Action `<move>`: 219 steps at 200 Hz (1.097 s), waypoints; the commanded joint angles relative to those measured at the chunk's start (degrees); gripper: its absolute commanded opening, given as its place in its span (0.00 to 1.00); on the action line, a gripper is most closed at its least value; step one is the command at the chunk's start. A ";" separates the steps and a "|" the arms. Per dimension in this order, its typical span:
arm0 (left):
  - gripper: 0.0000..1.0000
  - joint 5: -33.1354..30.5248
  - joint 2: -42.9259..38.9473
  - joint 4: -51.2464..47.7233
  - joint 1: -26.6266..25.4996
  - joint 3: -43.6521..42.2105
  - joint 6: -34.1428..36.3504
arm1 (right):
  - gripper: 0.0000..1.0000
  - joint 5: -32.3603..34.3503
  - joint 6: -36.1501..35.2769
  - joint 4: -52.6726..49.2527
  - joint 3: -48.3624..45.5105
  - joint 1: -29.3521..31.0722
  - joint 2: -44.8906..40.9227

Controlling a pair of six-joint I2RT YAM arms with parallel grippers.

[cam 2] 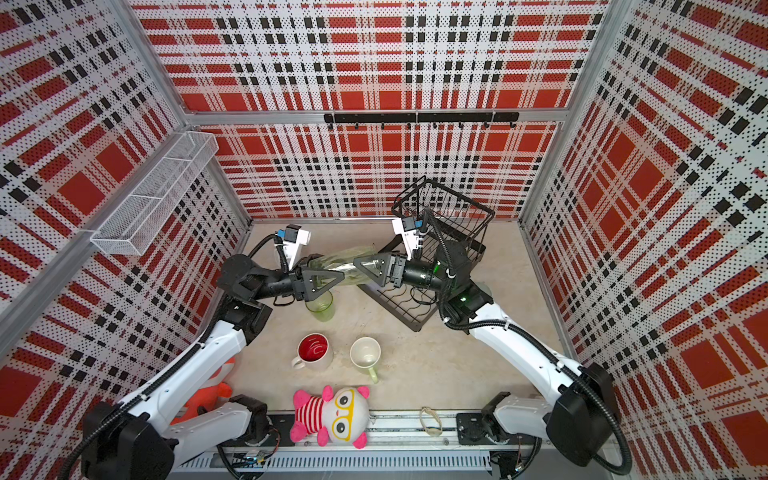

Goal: Load the cups into the dish rack
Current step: 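Carry the tumbler over the rack with the left gripper while the right gripper withdraws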

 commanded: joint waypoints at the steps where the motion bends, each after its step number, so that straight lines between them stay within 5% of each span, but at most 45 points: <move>1: 0.68 -0.92 -0.71 2.45 0.53 0.09 0.98 | 1.00 5.90 -5.68 -7.05 0.61 -0.28 -3.74; 29: 0.68 -2.74 0.11 -8.30 -0.37 3.63 9.47 | 1.00 14.68 -11.21 -15.22 0.77 -0.37 -8.07; 65: 0.67 -14.95 3.17 -34.33 -4.31 13.55 29.65 | 1.00 27.28 -17.53 -22.86 0.17 -0.90 -14.36; 104: 0.65 -20.64 7.71 -43.11 -6.06 21.97 32.79 | 1.00 47.88 -23.32 -33.73 -0.59 -0.99 -21.10; 167: 0.65 -42.36 22.42 -66.94 -16.68 43.65 44.62 | 1.00 66.24 -23.04 -40.89 -9.95 -0.99 -36.29; 219: 0.64 -50.71 34.77 -78.85 -18.31 56.76 50.52 | 1.00 71.13 -23.44 -46.99 -18.90 -0.99 -41.11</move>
